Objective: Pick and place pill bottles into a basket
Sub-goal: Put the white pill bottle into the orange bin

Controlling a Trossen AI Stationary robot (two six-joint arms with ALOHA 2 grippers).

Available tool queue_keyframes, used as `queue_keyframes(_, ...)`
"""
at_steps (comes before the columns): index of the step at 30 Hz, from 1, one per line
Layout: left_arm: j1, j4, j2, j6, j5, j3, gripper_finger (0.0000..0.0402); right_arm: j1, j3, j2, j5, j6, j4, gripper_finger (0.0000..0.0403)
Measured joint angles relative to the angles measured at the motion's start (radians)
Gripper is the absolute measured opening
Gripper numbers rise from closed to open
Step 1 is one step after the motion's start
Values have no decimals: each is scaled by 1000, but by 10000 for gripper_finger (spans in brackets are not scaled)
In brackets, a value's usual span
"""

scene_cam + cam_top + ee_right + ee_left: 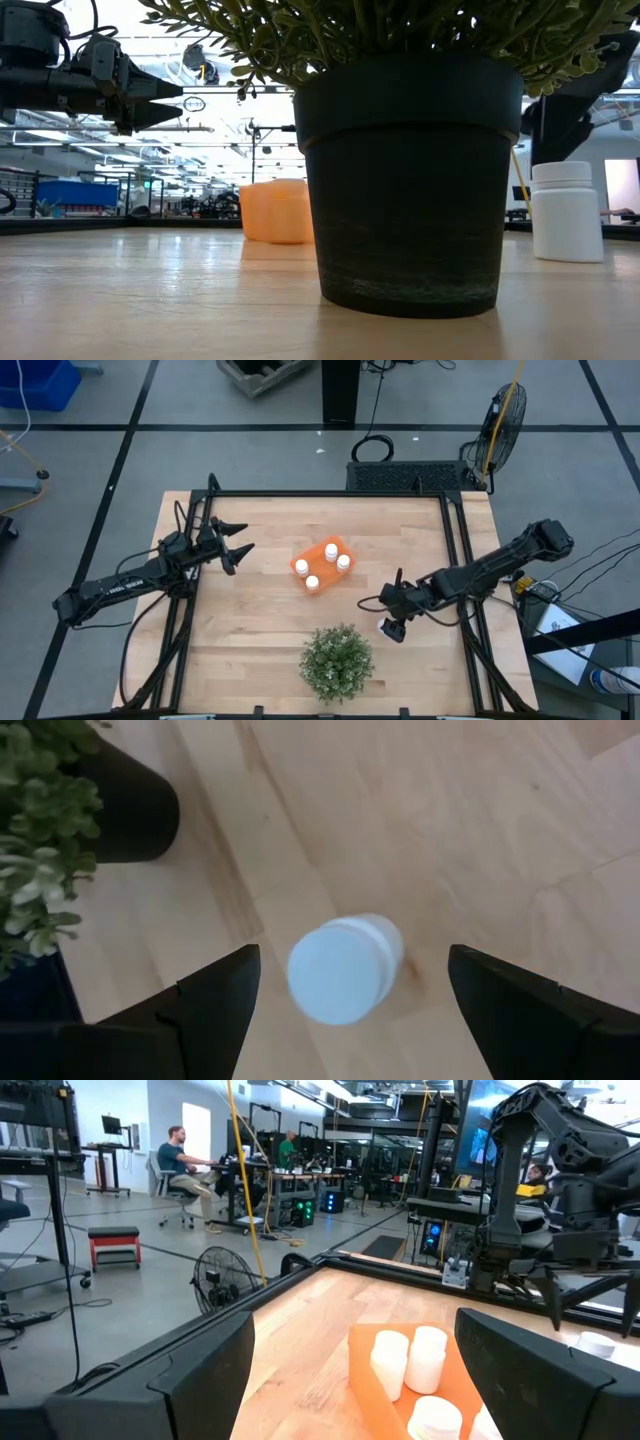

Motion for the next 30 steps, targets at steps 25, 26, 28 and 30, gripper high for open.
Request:
queue_keyframes(25, 0, 0, 0, 0, -1, 0, 349, 68, -56, 29, 64, 68, 102, 313)
queue_keyframes(26, 0, 0, 0, 0, -1, 0, 349, 68, -66, 29, 63, 72, 120, 313)
queue_keyframes(28, 0, 0, 0, 0, -1, 0, 349, 68, -82, 29, 61, 80, 147, 313)
queue_keyframes(30, 0, 0, 0, 0, -1, 0, 349, 68, -90, 29, 62, 80, 151, 313)
